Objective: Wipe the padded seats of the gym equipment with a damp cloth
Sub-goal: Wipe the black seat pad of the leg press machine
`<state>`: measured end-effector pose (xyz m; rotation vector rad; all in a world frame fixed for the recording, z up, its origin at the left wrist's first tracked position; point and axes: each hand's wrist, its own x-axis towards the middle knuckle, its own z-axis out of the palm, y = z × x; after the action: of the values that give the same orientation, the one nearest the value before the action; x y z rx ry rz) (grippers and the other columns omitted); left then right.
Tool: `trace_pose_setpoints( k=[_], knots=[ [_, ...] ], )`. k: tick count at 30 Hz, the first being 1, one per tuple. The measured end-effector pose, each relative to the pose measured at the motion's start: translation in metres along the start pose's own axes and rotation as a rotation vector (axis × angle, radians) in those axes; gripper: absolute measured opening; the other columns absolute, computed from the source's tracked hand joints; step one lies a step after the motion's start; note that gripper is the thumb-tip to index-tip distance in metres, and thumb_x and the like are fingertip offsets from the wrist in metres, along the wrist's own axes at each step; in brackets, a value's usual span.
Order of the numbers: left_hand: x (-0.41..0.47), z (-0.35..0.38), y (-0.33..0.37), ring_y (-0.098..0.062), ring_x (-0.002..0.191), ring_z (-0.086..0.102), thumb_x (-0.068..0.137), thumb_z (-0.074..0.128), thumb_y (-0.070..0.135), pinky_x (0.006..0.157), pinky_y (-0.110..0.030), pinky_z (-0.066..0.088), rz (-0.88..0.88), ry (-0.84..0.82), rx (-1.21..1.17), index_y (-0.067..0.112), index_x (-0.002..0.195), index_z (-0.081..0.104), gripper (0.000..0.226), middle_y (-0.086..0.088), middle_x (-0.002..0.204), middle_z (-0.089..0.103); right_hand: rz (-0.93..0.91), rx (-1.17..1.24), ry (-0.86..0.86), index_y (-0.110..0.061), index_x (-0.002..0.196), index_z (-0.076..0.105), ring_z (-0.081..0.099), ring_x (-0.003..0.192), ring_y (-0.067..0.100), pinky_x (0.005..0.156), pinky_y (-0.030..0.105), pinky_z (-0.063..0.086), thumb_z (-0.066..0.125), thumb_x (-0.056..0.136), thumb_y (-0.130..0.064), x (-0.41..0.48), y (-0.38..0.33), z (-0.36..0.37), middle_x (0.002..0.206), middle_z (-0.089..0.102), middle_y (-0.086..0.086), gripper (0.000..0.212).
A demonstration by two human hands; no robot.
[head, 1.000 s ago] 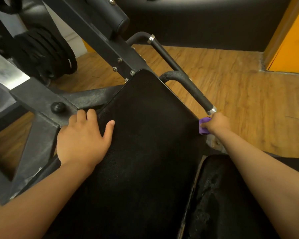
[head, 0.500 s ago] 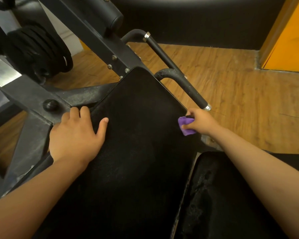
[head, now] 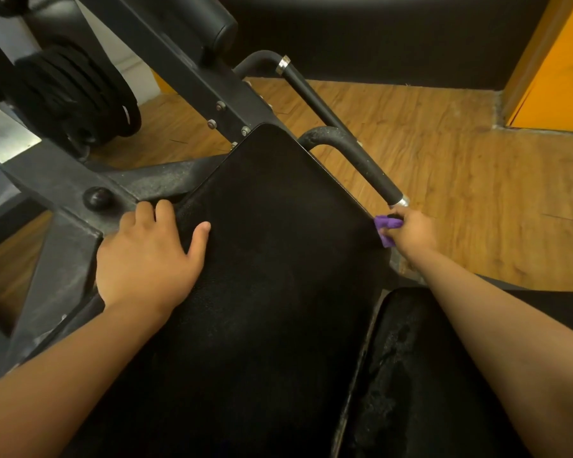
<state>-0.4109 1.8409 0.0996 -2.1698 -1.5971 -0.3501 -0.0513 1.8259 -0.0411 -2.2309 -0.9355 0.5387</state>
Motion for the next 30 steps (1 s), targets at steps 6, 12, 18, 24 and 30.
trace_pose_setpoints(
  k=[6,12,18,24,30],
  knots=[
    [0.000,-0.002,0.001,-0.038,0.082,0.054,0.093,0.038,0.054,0.054,-0.036,0.028,-0.006,0.000,0.002,0.003,0.097,0.051,0.052,-0.020,0.094,0.055,0.151,-0.253,-0.174,-0.011,0.120,0.057,0.053,0.090,0.021,0.070,0.030,0.046,0.070,0.085,-0.016,0.006,-0.005,-0.014,0.099,0.055,0.007,0.038],
    [0.001,-0.001,0.001,-0.039,0.086,0.054,0.093,0.037,0.055,0.056,-0.037,0.029,-0.010,-0.011,0.013,0.002,0.100,0.051,0.055,-0.021,0.097,0.055,0.384,-0.345,-0.607,-0.001,0.136,0.040,0.050,0.108,0.030,0.089,0.038,0.044,0.067,0.088,-0.022,-0.011,0.006,-0.020,0.131,0.049,0.019,0.059],
    [0.000,-0.001,0.001,-0.039,0.085,0.055,0.093,0.037,0.054,0.056,-0.037,0.028,-0.013,0.000,0.018,0.002,0.099,0.051,0.054,-0.021,0.097,0.055,0.453,-0.064,-0.466,0.005,0.134,0.042,0.051,0.117,0.036,0.103,0.042,0.040,0.062,0.091,-0.013,-0.002,0.005,-0.019,0.128,0.051,0.026,0.052],
    [0.000,0.001,0.000,-0.040,0.084,0.055,0.094,0.039,0.053,0.056,-0.038,0.028,-0.003,0.003,0.004,0.002,0.098,0.050,0.053,-0.021,0.096,0.055,0.338,-0.225,-0.524,0.000,0.128,0.046,0.055,0.112,0.031,0.101,0.043,0.044,0.071,0.085,-0.019,-0.008,0.002,-0.019,0.119,0.055,0.017,0.053],
    [0.000,0.001,0.001,-0.040,0.085,0.055,0.094,0.039,0.054,0.057,-0.038,0.029,-0.004,0.013,0.007,0.001,0.099,0.051,0.054,-0.022,0.097,0.055,0.221,-0.250,-0.511,-0.004,0.121,0.052,0.056,0.107,0.028,0.093,0.039,0.047,0.074,0.082,-0.017,-0.010,0.002,-0.020,0.119,0.057,0.015,0.047]
  ],
)
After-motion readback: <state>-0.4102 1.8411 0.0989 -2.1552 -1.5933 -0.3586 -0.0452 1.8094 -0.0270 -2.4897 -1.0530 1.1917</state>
